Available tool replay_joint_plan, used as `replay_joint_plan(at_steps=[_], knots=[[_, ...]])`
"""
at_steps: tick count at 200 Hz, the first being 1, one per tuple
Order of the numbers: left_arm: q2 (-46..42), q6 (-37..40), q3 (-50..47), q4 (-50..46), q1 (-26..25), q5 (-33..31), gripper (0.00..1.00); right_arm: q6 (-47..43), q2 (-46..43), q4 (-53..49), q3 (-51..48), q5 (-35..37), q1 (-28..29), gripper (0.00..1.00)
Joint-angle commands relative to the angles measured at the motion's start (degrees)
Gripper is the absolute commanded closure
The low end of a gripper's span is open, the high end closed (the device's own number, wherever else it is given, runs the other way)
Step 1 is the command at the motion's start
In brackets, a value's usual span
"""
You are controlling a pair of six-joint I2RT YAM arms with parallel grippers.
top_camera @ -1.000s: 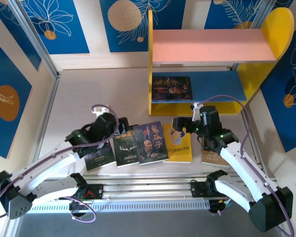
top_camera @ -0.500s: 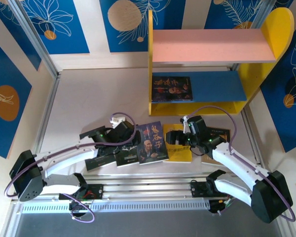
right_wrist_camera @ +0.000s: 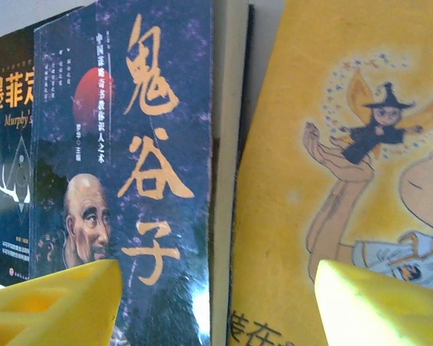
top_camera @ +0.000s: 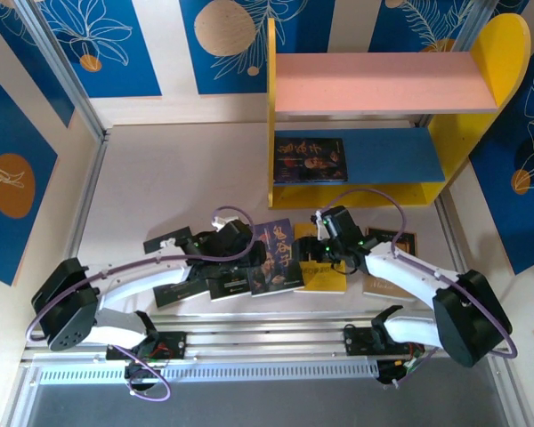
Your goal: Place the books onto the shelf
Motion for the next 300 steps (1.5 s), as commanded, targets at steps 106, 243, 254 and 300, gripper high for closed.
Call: replay_joint_plan(at_steps=[106,243,254,300], knots=[[7.49,0.02,1.11,5.98,-1.11,6.41,0.05,0.3,5.86,5.01,2.25,-1.66,1.91,0.46],[12.27,-0.38,2.65,7.77,-1.2,8.81,0.05,1.59,11.8,6.51,0.59,-1.99,2.13,0.79],[12.56,-0.41,2.79,8.15,-1.2,9.14,0.05,1.84,12.15,6.34,0.48,-2.31,1.69,0.82],[13.01,-0.31,3.09,10.75,-1.2,10.39,0.05,2.04,12.78,6.58,0.1,-4.17,0.49,0.87]])
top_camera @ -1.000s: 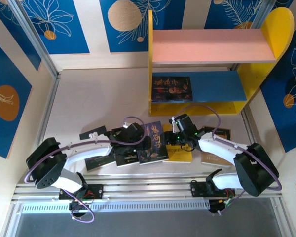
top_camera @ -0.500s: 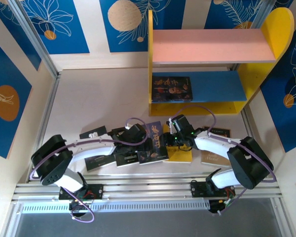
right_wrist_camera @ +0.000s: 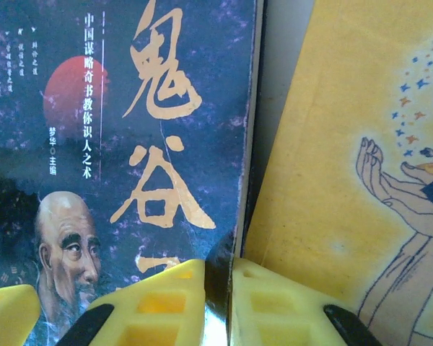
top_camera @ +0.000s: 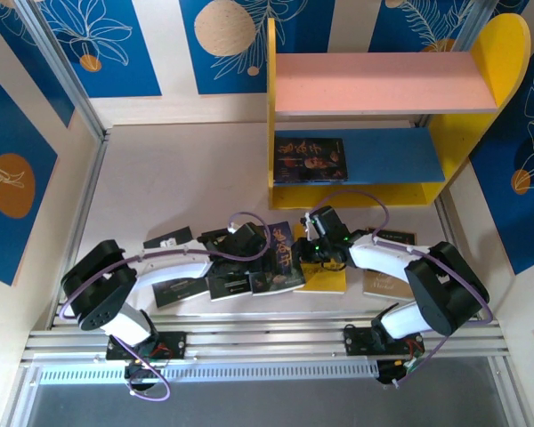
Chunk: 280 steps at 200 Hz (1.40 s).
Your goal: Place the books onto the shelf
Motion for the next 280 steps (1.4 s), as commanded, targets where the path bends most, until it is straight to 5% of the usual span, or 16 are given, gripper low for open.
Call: replay_joint_plan(at_steps=[1,120,280], knots=[[1.88,-0.34,1.63,5.05,-0.63,3.84,0.05,0.14,1.28,-0.75,-0.97,-1.33,-0.52,0.87],[-1.51,0.23,-2.31,27.28,-0.76,12.31,0.11,-0.03,1.24,0.54,-1.19,-4.31,-0.96,0.88],[-6.51,3.22,-3.53,18.79,-0.77,3.87,0.49,0.75,-0.45,1.33,-1.18,-7.29,-2.1,0.79]])
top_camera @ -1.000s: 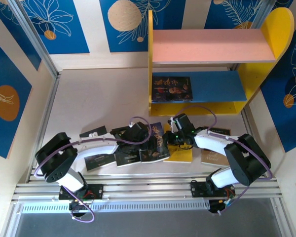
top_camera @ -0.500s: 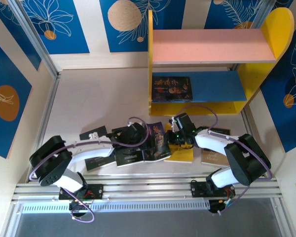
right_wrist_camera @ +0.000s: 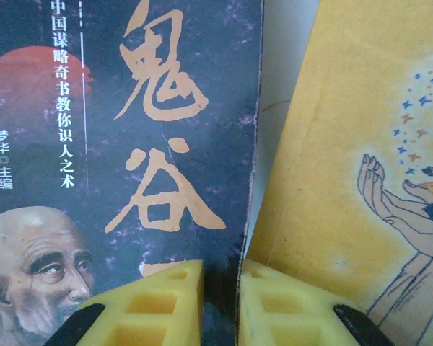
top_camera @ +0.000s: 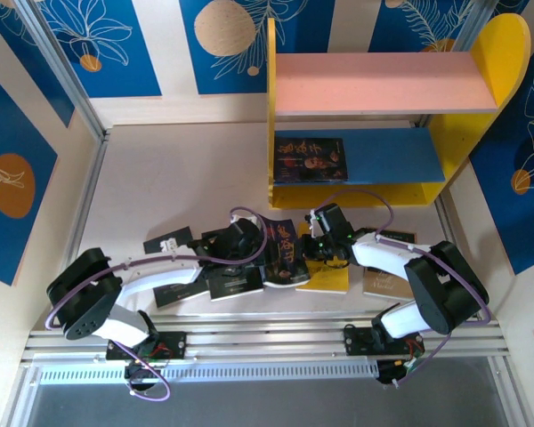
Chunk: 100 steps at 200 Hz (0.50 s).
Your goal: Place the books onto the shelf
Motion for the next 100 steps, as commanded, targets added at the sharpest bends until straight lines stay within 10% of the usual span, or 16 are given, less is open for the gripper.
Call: replay_joint_plan(at_steps=[1,100], knots=[[-1.11,1.55,0.83,2.48,-1.01,0.44,0.49,0.42,-0.66,0.74,-1.08,-5.38,0.46,0.79],[-5.04,5.62,1.83,-2.25,-0.94,-5.42,1.0,-0.59,-9.06,-3.64,0.39,-6.04,-2.33,0.64]])
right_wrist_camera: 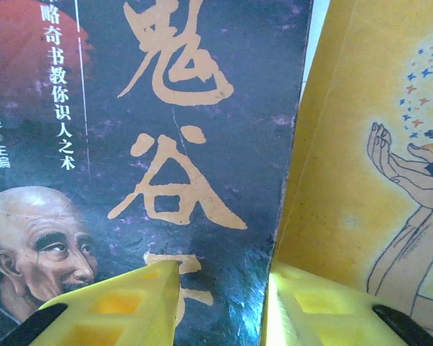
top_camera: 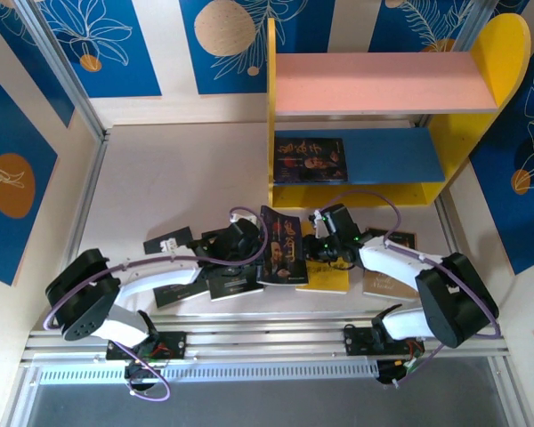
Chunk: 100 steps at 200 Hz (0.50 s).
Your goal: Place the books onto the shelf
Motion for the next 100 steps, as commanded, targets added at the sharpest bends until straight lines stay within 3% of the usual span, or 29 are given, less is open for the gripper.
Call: replay_joint_plan(at_steps=[1,40,66,100], knots=[[-4.1,2.69,1.84,-1.87,-0.71,-2.89,1.0,-0.85,-3.54,-1.46,1.91,-2.75,-0.73,0.64],[-14.18,3.41,2.02,-6.85,-0.72,-9.61,1.0,2.59,-10.87,-2.63,3.18,-1.44,-1.11,0.62],[-22.73,3.33,3.17,-14.63,-0.74,-17.83,1.0,7.72,-15.82,-0.98,3.02,0.39,-1.09,0.62],[-34.25,3.12,3.5,-18.43,-0.7,-28.42,1.0,20.07,-20.11,10.97,-1.27,2.59,1.46,0.62]])
